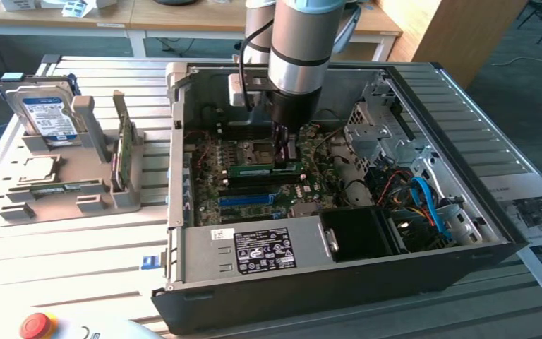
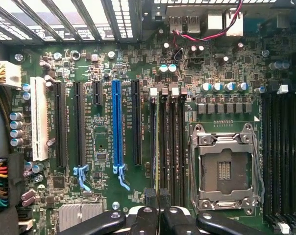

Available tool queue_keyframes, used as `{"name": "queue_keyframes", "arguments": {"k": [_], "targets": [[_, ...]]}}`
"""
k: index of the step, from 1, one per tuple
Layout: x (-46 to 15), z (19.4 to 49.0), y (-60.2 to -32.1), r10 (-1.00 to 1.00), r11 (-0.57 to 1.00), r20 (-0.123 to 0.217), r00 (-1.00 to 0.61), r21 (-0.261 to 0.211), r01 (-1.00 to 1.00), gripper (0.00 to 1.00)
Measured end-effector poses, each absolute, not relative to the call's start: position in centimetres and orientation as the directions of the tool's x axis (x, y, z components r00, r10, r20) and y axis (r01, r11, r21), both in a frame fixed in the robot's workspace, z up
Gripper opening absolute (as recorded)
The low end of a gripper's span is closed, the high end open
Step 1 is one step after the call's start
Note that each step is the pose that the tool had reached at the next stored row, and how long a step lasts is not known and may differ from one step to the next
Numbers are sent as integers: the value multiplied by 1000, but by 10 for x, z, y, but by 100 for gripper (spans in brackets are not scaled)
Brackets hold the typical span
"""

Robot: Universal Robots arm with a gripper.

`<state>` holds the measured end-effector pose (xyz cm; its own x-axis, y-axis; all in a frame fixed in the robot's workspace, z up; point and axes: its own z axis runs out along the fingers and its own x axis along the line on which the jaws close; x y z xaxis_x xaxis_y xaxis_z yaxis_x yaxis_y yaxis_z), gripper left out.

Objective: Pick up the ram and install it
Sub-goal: 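Insert the ram into the slot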

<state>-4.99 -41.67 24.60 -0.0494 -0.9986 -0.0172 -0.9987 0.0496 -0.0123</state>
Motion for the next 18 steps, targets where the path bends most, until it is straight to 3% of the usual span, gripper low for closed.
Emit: {"name": "queue_keyframes", "arguments": {"k": [18], "targets": [[-50,246,-417,-999,33,-18,-33,-7,-999,12]]}}
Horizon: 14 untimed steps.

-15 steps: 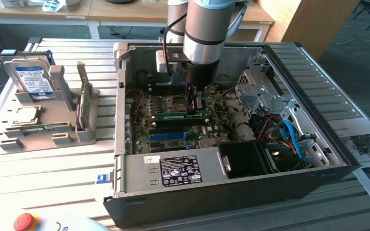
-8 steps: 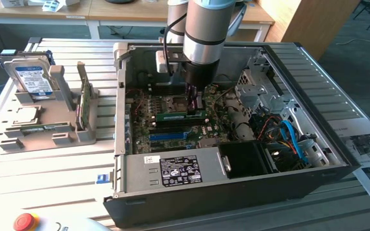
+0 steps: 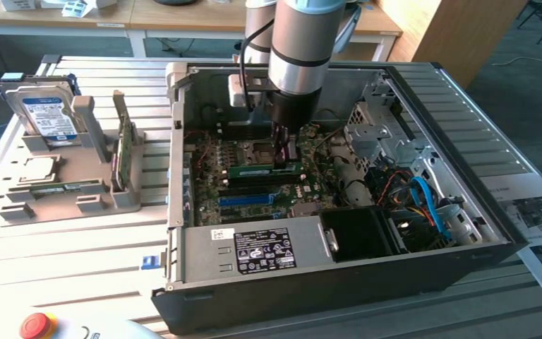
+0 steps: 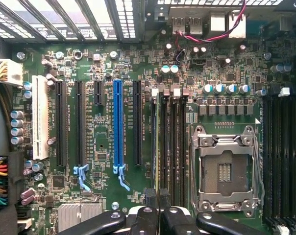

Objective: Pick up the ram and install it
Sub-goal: 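Insert the ram into the slot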

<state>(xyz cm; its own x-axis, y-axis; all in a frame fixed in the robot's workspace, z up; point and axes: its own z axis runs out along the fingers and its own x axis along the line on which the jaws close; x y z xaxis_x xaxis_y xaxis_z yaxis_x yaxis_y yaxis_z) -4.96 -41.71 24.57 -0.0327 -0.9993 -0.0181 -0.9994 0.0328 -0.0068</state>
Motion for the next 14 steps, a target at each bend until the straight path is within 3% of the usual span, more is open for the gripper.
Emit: {"name": "queue_keyframes", "arguments": {"k": [14], "targets": [[-48,242,-418,-999,32,-18,-32,1,-999,12]]}}
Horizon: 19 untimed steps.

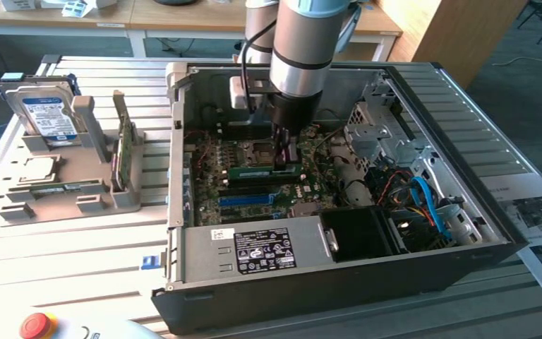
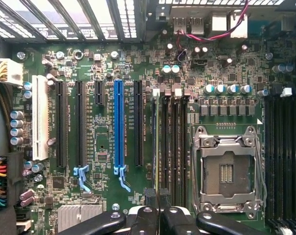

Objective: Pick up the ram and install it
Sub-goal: 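Insert the ram into the slot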

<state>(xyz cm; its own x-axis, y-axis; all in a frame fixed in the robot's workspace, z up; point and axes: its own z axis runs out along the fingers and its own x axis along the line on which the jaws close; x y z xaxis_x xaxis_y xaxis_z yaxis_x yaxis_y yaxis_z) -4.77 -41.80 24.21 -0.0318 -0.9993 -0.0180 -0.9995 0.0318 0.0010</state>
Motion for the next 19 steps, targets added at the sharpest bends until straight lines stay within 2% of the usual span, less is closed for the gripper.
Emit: {"name": "queue_keyframes", "arguments": {"k": [19], "targets": [[-45,239,-418,-999,32,-20,-32,7,-999,12]]}}
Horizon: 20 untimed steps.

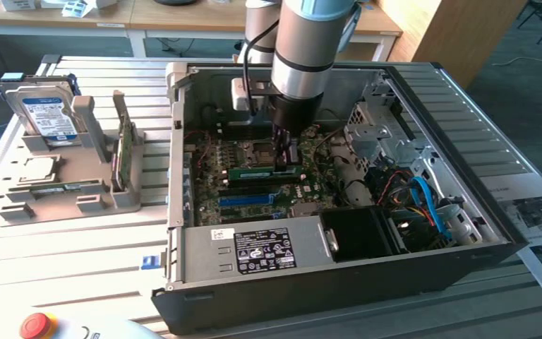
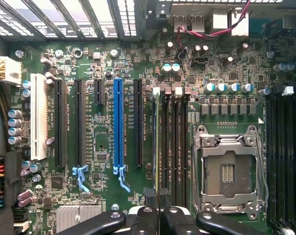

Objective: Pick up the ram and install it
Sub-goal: 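Insert the ram into the slot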

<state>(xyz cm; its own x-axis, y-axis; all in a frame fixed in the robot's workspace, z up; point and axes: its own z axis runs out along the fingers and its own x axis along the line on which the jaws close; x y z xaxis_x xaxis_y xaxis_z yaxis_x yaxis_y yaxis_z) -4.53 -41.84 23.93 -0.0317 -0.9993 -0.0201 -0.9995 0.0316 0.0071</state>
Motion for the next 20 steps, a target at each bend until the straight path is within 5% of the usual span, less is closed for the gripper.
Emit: {"name": "queue_keyframes", "arguments": {"k": [20], "targets": [[-44,235,-417,-999,32,-20,-32,7,-999,12]]}}
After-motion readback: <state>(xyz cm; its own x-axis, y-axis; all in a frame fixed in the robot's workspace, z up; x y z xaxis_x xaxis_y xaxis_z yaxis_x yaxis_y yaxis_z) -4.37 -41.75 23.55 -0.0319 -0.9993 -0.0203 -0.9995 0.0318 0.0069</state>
